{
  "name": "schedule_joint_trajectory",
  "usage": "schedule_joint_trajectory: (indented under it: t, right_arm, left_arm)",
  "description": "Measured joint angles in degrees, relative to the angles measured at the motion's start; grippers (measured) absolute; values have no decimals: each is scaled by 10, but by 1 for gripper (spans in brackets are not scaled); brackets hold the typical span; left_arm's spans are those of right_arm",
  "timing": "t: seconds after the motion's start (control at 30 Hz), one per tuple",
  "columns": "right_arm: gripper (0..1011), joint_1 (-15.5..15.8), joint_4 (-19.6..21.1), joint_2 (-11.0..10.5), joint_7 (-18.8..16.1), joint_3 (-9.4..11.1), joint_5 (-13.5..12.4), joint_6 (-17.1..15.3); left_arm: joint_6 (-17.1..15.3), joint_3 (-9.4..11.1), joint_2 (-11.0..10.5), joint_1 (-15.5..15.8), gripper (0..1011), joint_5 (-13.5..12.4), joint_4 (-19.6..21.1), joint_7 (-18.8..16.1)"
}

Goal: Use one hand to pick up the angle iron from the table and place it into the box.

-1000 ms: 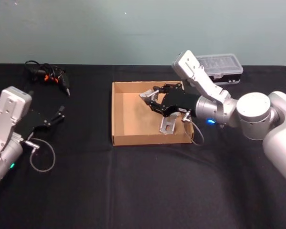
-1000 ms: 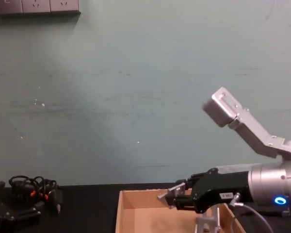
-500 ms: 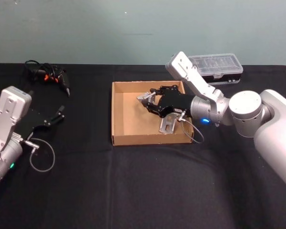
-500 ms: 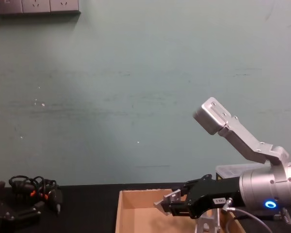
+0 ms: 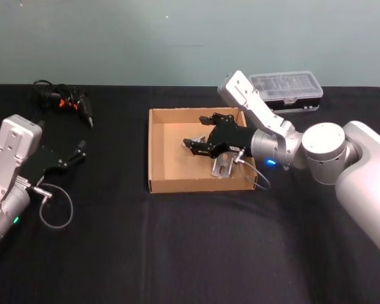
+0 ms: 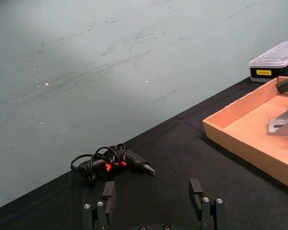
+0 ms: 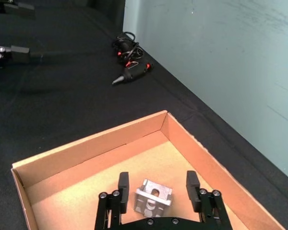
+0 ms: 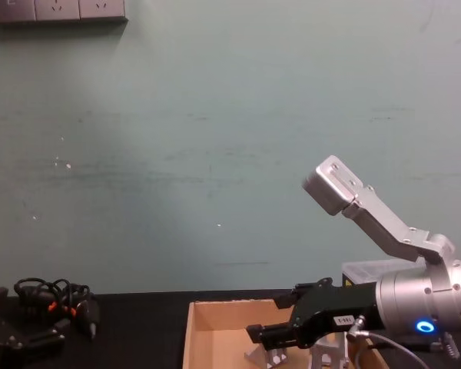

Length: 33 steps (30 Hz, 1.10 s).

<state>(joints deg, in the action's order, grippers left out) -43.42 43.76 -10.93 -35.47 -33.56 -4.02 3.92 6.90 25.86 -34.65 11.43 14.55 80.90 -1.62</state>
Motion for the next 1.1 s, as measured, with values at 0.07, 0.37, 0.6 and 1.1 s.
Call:
schedule_joint_trajectory:
  t: [0.07,0.37,0.6,1.1]
  right_arm:
    - [773,2,4,-1,2,1,0,0]
    - [1003,38,78,-21,21,20,-9,-10]
    - [1000,91,176,-54,61,47,-19,-18]
    - [1000,219,334,-112,147,121,-20,-28]
  left_arm:
    - [0,0,0,0,1000,0,0,0]
    - [0,0,0,0,1000,0,0,0]
    - [0,0,0,0,1000,0,0,0]
    - [0,0,0,0,1000,0,0,0]
